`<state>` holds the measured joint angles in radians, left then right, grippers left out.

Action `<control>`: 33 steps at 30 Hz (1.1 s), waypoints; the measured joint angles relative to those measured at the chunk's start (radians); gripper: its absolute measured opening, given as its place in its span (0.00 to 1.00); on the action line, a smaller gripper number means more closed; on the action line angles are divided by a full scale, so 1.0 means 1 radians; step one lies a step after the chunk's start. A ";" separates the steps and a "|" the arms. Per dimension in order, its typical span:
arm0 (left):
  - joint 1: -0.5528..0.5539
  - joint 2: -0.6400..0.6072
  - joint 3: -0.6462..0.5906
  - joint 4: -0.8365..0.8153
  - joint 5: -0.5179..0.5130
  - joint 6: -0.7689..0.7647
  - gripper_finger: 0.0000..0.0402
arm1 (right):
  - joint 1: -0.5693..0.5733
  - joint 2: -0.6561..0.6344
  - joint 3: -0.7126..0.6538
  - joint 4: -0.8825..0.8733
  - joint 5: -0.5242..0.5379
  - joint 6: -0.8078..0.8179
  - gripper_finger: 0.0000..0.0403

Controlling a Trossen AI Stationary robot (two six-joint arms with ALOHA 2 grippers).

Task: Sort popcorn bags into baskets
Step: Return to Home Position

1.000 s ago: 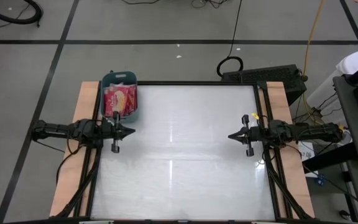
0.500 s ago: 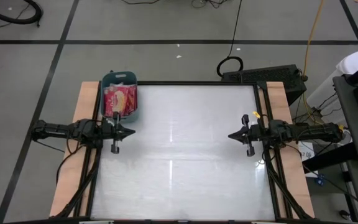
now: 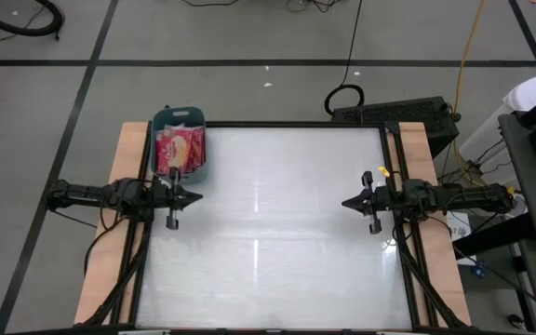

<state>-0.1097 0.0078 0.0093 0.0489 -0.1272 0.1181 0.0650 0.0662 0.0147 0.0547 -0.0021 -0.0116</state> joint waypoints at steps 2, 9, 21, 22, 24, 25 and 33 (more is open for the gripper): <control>0.000 0.000 0.000 0.011 0.000 0.004 0.01 | 0.000 0.000 0.000 0.000 0.000 0.000 0.00; 0.000 0.000 0.000 0.016 0.000 0.005 0.01 | 0.000 0.000 0.000 0.000 0.000 0.000 0.00; 0.000 0.000 0.001 0.021 0.001 0.002 0.01 | 0.000 0.000 0.000 0.000 0.000 0.000 0.00; 0.000 0.000 0.001 0.021 0.001 0.004 0.01 | 0.000 0.000 0.000 0.000 0.000 0.000 0.00; 0.000 0.000 0.001 0.021 0.001 0.005 0.01 | 0.000 0.000 0.000 0.000 0.000 0.000 0.00; 0.000 0.000 0.001 0.021 0.001 0.004 0.01 | 0.000 0.000 0.000 0.000 0.000 0.000 0.00; 0.000 0.000 0.002 0.021 0.002 0.003 0.01 | 0.000 0.000 0.000 0.000 0.000 0.000 0.00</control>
<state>-0.1097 0.0082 0.0109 0.0704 -0.1253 0.1208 0.0650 0.0662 0.0147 0.0551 -0.0021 -0.0113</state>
